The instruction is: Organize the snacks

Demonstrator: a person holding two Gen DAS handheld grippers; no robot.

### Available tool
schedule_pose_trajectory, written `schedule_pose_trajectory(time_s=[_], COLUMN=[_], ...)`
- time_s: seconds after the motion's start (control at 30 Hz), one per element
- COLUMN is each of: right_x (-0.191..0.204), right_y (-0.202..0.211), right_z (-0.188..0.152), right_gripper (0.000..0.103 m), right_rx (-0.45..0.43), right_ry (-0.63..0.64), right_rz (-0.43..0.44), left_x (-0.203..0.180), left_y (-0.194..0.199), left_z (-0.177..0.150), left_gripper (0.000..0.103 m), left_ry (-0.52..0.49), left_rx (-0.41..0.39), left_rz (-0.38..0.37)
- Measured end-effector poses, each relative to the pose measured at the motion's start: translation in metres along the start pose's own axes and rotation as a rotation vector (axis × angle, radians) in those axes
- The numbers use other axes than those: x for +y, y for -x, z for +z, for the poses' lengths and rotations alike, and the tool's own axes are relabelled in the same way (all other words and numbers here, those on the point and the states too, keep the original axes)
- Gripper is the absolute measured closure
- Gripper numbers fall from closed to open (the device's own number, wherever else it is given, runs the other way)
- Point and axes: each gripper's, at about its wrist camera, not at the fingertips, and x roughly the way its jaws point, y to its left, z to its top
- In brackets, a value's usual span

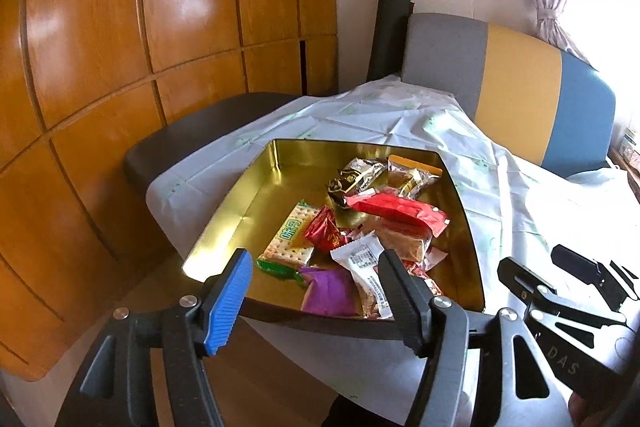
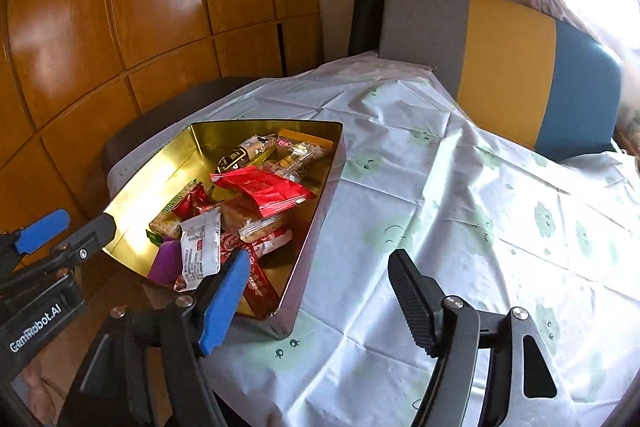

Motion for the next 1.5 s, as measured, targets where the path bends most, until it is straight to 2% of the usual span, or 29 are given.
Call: schedule_pose_trajectory(time_s=[0.17, 0.47, 1.5], right_x=[0.0009, 0.0038, 0.0076], right_y=[0.0059, 0.0101, 0.0095], right_z=[-0.0009, -0.0004, -0.0003], right_gripper=[0.028, 0.027, 0.024], right_rx=[-0.016, -0.032, -0.033], right_ry=[-0.001, 0.007, 0.013], right_rz=[-0.005, -0.014, -0.019], left_x=[-0.0002, 0.0012, 0.0029], left_y=[0.0055, 0.0085, 0.0056], left_z=[-0.0002, 0.0001, -0.0006], left_gripper=[0.037, 0.037, 0.037], left_ry=[0.001, 0.007, 0.013], left_rx=[-0.018, -0.03, -0.021], left_rz=[0.026, 0.028, 0.035])
